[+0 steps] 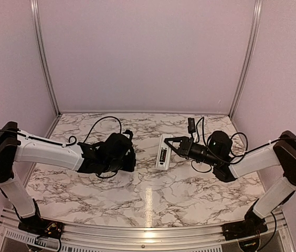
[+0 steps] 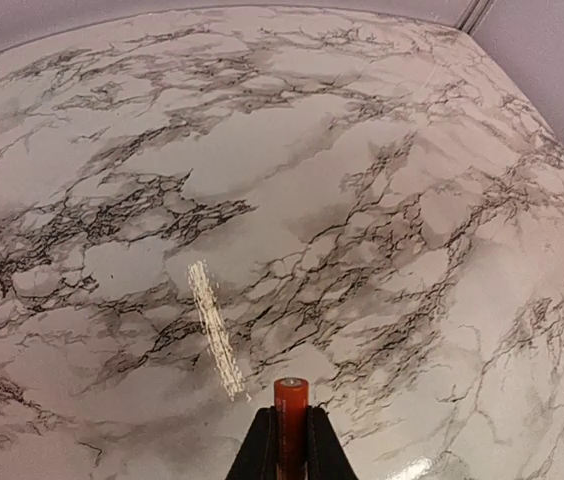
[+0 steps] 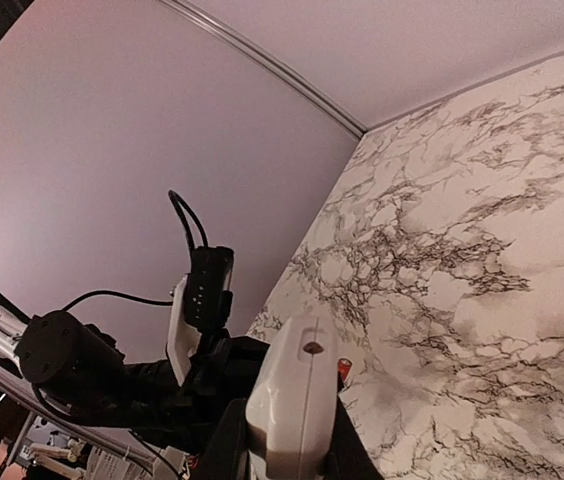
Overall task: Load the batteries into the remote control
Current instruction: Place the battery at the center of the board.
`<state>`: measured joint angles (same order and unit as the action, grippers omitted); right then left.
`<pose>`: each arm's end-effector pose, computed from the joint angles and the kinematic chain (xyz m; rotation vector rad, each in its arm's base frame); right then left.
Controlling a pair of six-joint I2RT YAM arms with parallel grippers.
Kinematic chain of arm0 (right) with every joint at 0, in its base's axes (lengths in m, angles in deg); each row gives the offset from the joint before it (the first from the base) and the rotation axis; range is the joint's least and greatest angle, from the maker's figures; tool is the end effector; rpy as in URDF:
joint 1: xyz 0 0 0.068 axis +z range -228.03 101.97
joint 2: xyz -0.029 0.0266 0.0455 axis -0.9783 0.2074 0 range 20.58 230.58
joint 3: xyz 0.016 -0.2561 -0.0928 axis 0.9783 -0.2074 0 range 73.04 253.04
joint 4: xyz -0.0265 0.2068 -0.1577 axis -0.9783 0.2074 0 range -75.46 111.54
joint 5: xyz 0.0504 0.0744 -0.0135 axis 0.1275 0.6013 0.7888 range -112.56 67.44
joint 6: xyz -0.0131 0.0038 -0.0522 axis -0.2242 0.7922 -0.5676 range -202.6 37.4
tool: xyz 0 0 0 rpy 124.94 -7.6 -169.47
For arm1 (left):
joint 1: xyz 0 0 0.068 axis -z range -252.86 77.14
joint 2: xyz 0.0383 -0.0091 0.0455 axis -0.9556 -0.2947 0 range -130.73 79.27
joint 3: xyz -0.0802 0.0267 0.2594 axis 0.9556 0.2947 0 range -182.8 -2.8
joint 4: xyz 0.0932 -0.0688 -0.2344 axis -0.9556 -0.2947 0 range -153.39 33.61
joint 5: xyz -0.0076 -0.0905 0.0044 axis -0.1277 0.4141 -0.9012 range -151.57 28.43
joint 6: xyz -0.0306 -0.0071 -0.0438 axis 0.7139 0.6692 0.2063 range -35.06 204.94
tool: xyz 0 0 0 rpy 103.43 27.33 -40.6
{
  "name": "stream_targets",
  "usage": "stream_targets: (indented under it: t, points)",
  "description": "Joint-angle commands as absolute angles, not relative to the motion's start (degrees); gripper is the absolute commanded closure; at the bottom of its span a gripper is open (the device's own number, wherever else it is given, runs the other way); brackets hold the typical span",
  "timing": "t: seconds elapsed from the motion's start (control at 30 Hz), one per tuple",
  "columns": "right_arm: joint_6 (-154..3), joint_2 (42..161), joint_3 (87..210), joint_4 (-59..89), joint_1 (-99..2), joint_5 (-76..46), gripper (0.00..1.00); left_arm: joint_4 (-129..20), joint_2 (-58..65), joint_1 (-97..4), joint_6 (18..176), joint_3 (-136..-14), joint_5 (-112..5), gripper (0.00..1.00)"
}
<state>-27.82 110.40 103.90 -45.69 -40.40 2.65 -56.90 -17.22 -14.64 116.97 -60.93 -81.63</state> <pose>0.2307 0.1970 0.2009 -0.1345 1.7888 1.5608 0.2015 -0.3020 0.2034 0.3223 2.2202 -0.4790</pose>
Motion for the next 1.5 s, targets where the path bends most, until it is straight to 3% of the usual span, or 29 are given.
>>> stream_targets:
  t: [0.0,0.33,0.57,0.97,1.03,1.1,1.13,1.3,1.47]
  points:
    - [-31.6,107.9,104.9,-40.4,-40.8,1.9,1.0,-73.1,-22.3,-14.5,118.1,-63.5,-81.5,1.0]
    - [-32.1,108.2,105.4,-39.1,-41.0,3.0,1.0,-78.7,-29.9,-14.5,118.4,-68.6,-80.2,1.0]
    - [-32.2,108.5,105.6,-38.7,-41.5,3.3,1.0,-79.1,-31.2,-15.2,118.2,-68.8,-77.0,0.86]
    - [-32.5,108.4,105.9,-38.3,-42.1,4.6,1.0,-78.5,-29.5,-15.6,116.1,-69.3,-75.6,0.44]
    - [-32.5,108.5,106.0,-38.2,-42.2,4.9,1.0,-78.3,-28.2,-15.6,115.1,-69.3,-76.2,0.33]
    - [-32.7,108.2,106.0,-37.9,-42.2,4.9,1.0,-76.7,-25.7,-15.6,113.4,-68.4,-76.4,0.08]
    - [-32.8,108.0,106.0,-37.5,-42.2,4.9,1.0,-75.9,-24.0,-15.6,112.3,-67.6,-76.1,0.02]
    - [-32.9,107.4,106.1,-36.8,-42.2,4.6,1.0,-62.4,-13.4,-14.8,106.6,-60.6,-68.9,0.01]
    - [-31.7,108.0,106.9,-36.9,-41.3,4.0,1.0,-60.0,-14.6,-12.8,106.2,-64.7,-65.3,0.01]
